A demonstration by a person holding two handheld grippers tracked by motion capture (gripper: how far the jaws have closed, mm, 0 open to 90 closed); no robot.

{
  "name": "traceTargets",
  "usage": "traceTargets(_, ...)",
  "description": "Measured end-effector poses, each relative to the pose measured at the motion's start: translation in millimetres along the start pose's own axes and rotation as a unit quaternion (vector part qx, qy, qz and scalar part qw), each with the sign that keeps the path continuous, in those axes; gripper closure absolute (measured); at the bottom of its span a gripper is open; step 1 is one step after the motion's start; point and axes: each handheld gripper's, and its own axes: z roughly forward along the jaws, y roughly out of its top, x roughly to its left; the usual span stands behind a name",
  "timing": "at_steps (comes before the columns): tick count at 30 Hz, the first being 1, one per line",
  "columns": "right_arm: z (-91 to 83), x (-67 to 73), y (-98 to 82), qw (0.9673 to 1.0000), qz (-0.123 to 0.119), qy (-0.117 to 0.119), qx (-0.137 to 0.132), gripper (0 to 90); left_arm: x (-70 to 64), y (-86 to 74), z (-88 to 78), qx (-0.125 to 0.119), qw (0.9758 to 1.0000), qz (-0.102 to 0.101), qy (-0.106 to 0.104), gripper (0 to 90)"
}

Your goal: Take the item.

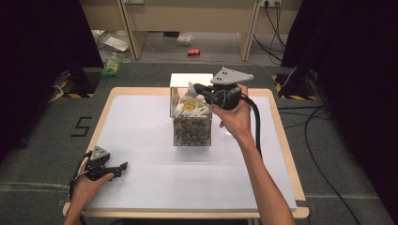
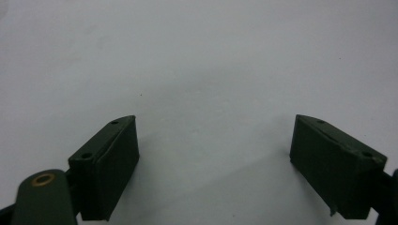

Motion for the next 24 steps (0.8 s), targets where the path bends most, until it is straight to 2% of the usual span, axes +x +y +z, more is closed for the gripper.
traceTargets(13, -25.9, -8.3, 19.7, 0.9994, -0.007, -0.02, -0.027, 90.0, -0.1, 0.0, 0.0, 0.0, 1.0, 0.0, 0.0, 15.0)
traceTargets(21, -58.2, -22.9, 28.1, 0.9977, -0.001, -0.046, -0.05, 90.0, -0.1, 0.0, 0.0, 0.0, 1.0, 0.0, 0.0, 15.0)
traceTargets(24, -63.8, -26.1, 27.6, 0.9973, 0.003, -0.052, -0.052, 90.0, -0.1, 0.0, 0.0, 0.0, 1.0, 0.0, 0.0, 15.0)
